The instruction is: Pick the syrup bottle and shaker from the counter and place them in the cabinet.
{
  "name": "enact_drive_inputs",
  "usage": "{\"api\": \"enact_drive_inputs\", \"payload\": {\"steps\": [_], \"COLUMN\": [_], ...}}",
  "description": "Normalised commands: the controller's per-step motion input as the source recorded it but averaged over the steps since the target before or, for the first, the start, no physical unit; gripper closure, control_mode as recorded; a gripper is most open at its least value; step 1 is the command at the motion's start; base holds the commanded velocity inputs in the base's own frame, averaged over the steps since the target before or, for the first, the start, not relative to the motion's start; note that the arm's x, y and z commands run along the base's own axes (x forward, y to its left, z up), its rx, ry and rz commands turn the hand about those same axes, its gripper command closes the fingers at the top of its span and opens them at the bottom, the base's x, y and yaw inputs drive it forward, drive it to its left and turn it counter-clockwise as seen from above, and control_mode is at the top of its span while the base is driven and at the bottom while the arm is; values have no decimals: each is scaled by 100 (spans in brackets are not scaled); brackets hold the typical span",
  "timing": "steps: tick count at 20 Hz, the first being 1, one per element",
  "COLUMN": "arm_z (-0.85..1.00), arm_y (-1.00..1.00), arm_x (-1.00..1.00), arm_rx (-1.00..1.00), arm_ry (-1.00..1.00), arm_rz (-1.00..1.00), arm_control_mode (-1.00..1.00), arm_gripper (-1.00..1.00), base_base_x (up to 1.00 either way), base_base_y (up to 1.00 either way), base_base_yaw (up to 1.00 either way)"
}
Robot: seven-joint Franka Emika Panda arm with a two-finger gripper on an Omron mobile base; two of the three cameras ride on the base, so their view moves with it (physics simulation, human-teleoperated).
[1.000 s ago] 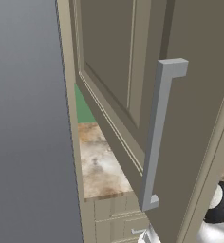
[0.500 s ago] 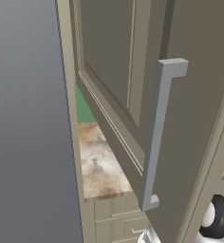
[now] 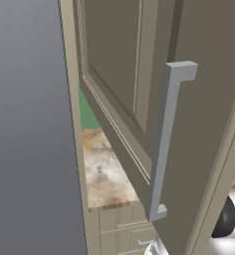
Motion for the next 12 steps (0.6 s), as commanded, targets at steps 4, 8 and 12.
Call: {"api": "enact_drive_inputs", "payload": {"steps": [4, 8, 12], "arm_z": [0, -4, -6], "arm_y": [-5, -18, -9], "arm_x": [6, 16, 16], "arm_rx": [2, 5, 4], "arm_ry": [2, 3, 1], "arm_rz": [-1, -10, -11], "arm_control_mode": [-100, -100, -100], "arm_gripper": [100, 100, 100], "base_base_x": [0, 0, 0], "base_base_y": [0, 0, 0], "base_base_yaw": [0, 0, 0]}}
